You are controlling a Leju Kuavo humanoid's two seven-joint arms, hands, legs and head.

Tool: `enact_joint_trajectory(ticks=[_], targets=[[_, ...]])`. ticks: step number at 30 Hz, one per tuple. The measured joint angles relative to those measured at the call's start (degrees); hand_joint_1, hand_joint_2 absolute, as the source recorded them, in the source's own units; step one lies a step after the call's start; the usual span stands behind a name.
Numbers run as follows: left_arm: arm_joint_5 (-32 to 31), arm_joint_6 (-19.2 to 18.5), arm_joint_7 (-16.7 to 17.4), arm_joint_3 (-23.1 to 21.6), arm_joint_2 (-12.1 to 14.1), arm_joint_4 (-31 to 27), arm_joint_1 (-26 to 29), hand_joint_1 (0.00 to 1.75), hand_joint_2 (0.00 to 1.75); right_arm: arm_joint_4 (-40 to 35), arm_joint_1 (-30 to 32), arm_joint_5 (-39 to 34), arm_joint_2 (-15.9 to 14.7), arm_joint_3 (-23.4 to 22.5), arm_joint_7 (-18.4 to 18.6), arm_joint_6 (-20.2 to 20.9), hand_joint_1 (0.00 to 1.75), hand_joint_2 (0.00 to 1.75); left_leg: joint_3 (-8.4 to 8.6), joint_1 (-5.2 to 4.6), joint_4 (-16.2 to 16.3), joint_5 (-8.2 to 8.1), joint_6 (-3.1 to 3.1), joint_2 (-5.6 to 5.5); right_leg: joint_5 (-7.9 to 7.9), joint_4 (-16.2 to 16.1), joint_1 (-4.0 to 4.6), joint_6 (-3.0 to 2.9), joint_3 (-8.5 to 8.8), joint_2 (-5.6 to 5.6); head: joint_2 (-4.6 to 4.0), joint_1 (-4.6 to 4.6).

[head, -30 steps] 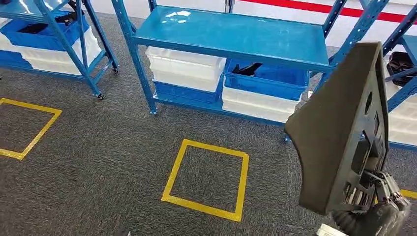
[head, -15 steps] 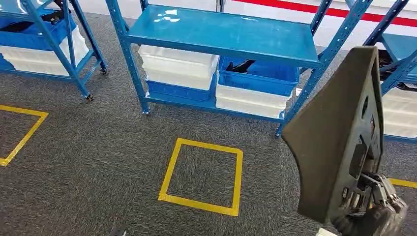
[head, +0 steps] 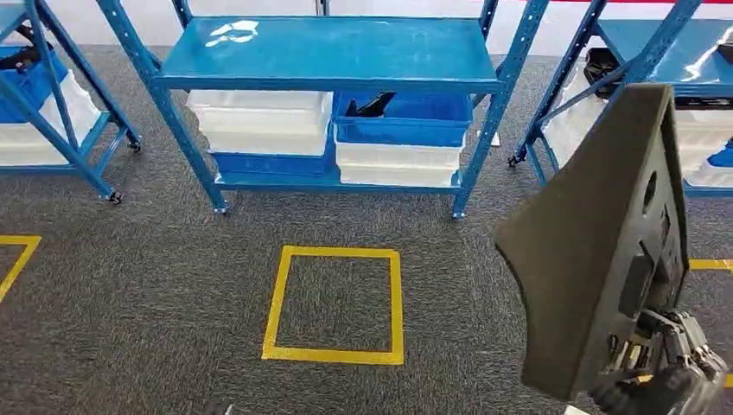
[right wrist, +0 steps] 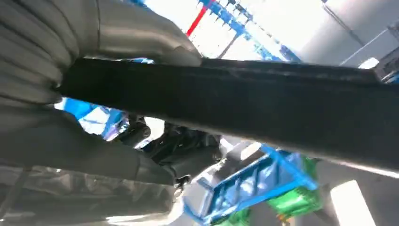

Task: Take the parts from the cabinet and place them on the table.

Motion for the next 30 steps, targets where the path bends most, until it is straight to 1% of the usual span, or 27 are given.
enact_joint_trajectory(ticks=[1,2,3,4,5,6,7,8,9,10,11,12,13,14,15,17,18,19,20,21,22,23,24,27,28,29,30], targets=[[-0.09,0.00,0.09,0.00,0.00,0.00,0.16,0.00,1.75,0.00,0.02,0.00,0.00,0.00,-0.02,0.00,1.34,1.75,-2.28,-0.04,5.02,-2.34,-0.04,-0.74,-0.01,0.02,0.01,-0.08,-0.10,0.53,0.00,-0.16],[-0.09,0.00,0.11,0.00,0.04,0.00,0.31,0.00,1.75,0.00,0.07,0.00,0.00,0.00,-0.02,0.00,1.34,1.75,-4.35,-0.06,9.45,-3.96,-0.10,-1.06,-0.01,0.11,0.04,-0.08,-0.21,1.24,0.00,-0.20],[-0.11,0.00,0.17,0.02,0.09,0.00,0.43,0.00,1.75,0.00,0.17,0.02,0.00,0.02,-0.02,0.00,1.34,1.75,-5.57,-0.06,11.93,-4.26,-0.12,-1.11,-0.01,0.19,0.06,-0.08,-0.24,1.91,0.00,-0.29],[-0.11,0.02,0.15,0.02,0.11,0.00,0.47,0.00,1.75,0.00,0.26,0.04,0.00,0.00,-0.02,0.00,1.34,1.75,-5.25,-0.02,11.04,-3.03,-0.18,-1.11,-0.02,0.33,0.04,-0.07,-0.19,2.53,0.00,-0.33],[-0.13,0.00,0.15,0.02,0.11,0.00,0.43,0.00,1.75,0.00,0.26,0.02,0.00,0.00,-0.02,0.00,1.34,1.75,-3.69,0.06,7.50,-0.63,-0.20,-1.11,-0.06,0.49,-0.03,-0.02,-0.16,3.23,0.00,-0.40],[-0.13,0.02,0.15,0.00,0.13,-0.02,0.37,0.00,1.75,0.00,0.26,0.04,0.00,0.02,-0.02,0.00,1.34,1.75,-1.29,0.21,2.11,2.27,-0.21,-1.37,-0.17,0.71,-0.11,0.14,-0.09,3.93,0.00,-0.53],[-0.13,0.02,0.15,0.00,0.15,-0.02,0.36,0.00,1.75,0.00,0.25,0.07,0.00,0.02,-0.02,0.00,1.34,1.75,0.94,0.46,-2.94,4.65,-0.28,-2.77,-0.36,1.02,-0.18,0.43,-0.10,4.45,0.00,-0.68],[-0.13,0.00,0.15,0.00,0.15,0.00,0.39,0.00,1.75,0.00,0.20,0.04,0.00,-0.02,-0.02,0.00,1.34,1.75,2.03,0.80,-5.79,4.86,-0.26,-5.26,-0.58,1.35,0.00,0.73,-0.30,4.83,0.00,-1.01],[-0.13,0.00,0.17,0.00,0.13,0.00,0.41,0.00,1.75,0.00,0.16,0.04,-0.02,-0.02,0.00,0.00,1.34,1.75,2.31,0.93,-6.58,4.68,-0.20,-5.14,-0.84,1.85,0.24,0.93,-0.63,5.50,0.00,-0.96],[-0.13,0.00,0.17,0.00,0.13,0.00,0.43,0.00,1.75,-0.04,0.20,0.07,0.00,0.02,-0.04,-0.02,1.34,1.75,2.21,0.66,-6.48,4.68,-0.10,-4.50,-0.72,1.80,0.15,1.02,-0.99,5.86,0.00,-0.37],[-0.13,0.00,0.20,0.02,0.13,0.00,0.40,0.00,1.75,-0.04,0.35,0.07,0.00,0.06,-0.04,-0.02,1.34,1.75,2.14,0.37,-6.36,4.62,0.19,-4.07,-0.60,1.77,-0.09,1.21,-1.18,6.37,0.00,-0.37],[-0.13,0.00,0.17,0.02,0.09,0.00,0.32,0.00,1.75,-0.04,0.50,0.07,0.00,0.04,-0.02,-0.02,1.34,1.75,2.10,0.51,-6.40,4.73,0.62,-3.52,-0.53,1.88,-0.23,1.37,-1.33,6.82,0.00,-0.39],[-0.13,-0.02,0.17,0.02,-0.07,0.00,0.24,0.00,1.75,-0.07,0.57,0.04,-0.04,0.00,-0.02,-0.02,1.34,1.75,2.06,0.74,-6.50,4.88,0.92,-2.88,-0.78,2.34,-0.27,1.50,-1.52,5.98,0.00,-0.57],[-0.13,0.04,0.15,0.02,0.02,-0.04,0.24,0.00,1.75,-0.09,0.48,0.04,-0.02,-0.04,-0.02,-0.02,1.34,1.75,2.09,0.77,-6.52,4.89,1.08,-2.52,-2.02,3.94,-0.06,1.87,-2.31,3.93,0.00,-0.02],[-0.11,0.09,0.15,0.02,0.02,-0.04,0.25,0.00,1.75,-0.09,0.33,0.04,-0.04,-0.07,-0.07,-0.02,1.34,1.75,2.08,0.76,-6.55,4.87,1.19,-1.88,-4.27,7.76,-0.30,2.22,-4.27,2.86,0.00,0.39],[-0.11,0.09,0.20,0.02,0.02,-0.04,0.34,0.00,1.75,-0.09,0.43,0.07,-0.02,-0.09,-0.09,-0.02,1.34,1.75,1.99,0.77,-6.53,4.75,1.30,-0.61,-8.49,17.95,-0.85,2.61,-9.51,2.13,0.00,0.55],[-0.09,0.09,0.28,0.02,0.02,-0.04,0.37,0.00,1.75,-0.09,0.54,0.09,-0.02,-0.11,-0.11,-0.02,1.34,1.75,1.98,0.77,-6.53,4.68,1.32,0.02,-9.03,21.03,-1.14,2.77,-11.27,2.01,0.00,0.59],[-0.07,0.07,0.35,0.02,0.02,-0.04,0.37,0.00,1.75,-0.09,0.59,0.09,-0.02,-0.17,-0.11,-0.02,1.34,1.75,2.05,0.79,-6.53,4.60,1.29,0.52,-8.19,20.97,-1.31,2.92,-11.47,1.92,0.00,0.57],[-0.07,0.00,0.35,0.02,0.02,-0.02,0.33,0.00,1.75,-0.09,0.59,0.07,-0.02,-0.22,-0.09,-0.02,1.34,1.75,2.16,0.85,-6.53,4.52,1.22,0.98,-6.26,18.45,-1.37,2.96,-10.32,1.84,0.00,0.61],[-0.07,0.00,0.35,0.02,0.00,-0.02,0.25,0.00,1.75,-0.09,0.59,0.04,-0.02,-0.24,-0.09,-0.02,1.34,1.75,2.35,0.94,-6.54,4.40,1.08,1.39,-3.53,13.59,-1.38,2.88,-7.96,1.65,0.00,0.59],[-0.07,0.00,0.33,0.02,0.02,-0.02,0.19,0.00,1.75,-0.11,0.58,0.04,-0.02,-0.24,-0.11,-0.02,1.34,1.75,2.61,1.07,-6.56,4.27,0.88,1.75,-0.80,7.47,-1.33,2.80,-4.85,0.85,0.00,0.61],[-0.04,0.00,0.33,0.02,0.02,-0.02,0.16,0.00,1.75,-0.11,0.57,0.04,-0.02,-0.24,-0.11,-0.02,1.34,1.75,2.83,1.01,-6.65,4.18,0.73,2.00,0.47,3.25,-1.13,2.56,-2.59,-1.33,0.00,0.63],[-0.04,0.00,0.33,0.02,0.00,-0.02,0.20,0.00,1.75,-0.11,0.40,0.02,-0.02,-0.24,-0.11,-0.02,1.34,1.75,2.88,0.79,-6.62,3.90,0.23,2.24,-0.31,2.03,-0.41,2.62,-2.16,-1.77,0.00,0.76],[-0.04,0.00,0.33,0.02,0.00,-0.02,0.15,0.00,1.75,-0.11,0.77,-0.09,-0.02,-0.50,-0.18,-0.07,1.34,1.75,3.48,0.88,-7.45,4.06,-0.65,3.35,-0.27,2.16,-0.18,2.35,-2.68,-0.54,0.00,0.65],[-0.07,-0.07,0.33,0.02,-0.04,-0.02,0.11,0.00,1.75,-0.29,0.81,-0.07,-0.04,-0.63,-0.22,-0.07,1.34,1.75,3.73,0.66,-7.42,3.81,-1.15,3.45,0.29,1.45,-0.65,1.79,-2.09,-0.05,0.00,0.57],[-0.07,-0.07,0.33,0.02,-0.04,-0.02,0.07,0.00,1.75,-0.33,0.92,-0.09,0.02,-0.66,-0.29,-0.09,1.34,1.75,3.52,0.83,-6.16,2.93,-1.13,1.66,0.37,1.32,-0.97,1.54,-1.99,0.22,0.00,0.35],[-0.04,-0.04,0.28,0.02,-0.04,-0.02,0.08,0.00,1.75,-0.42,0.88,-0.15,0.00,-0.77,-0.24,-0.11,1.34,1.75,2.06,0.76,-2.81,0.65,-0.93,0.22,0.38,1.35,-1.05,0.96,-1.93,0.47,0.00,0.11]])
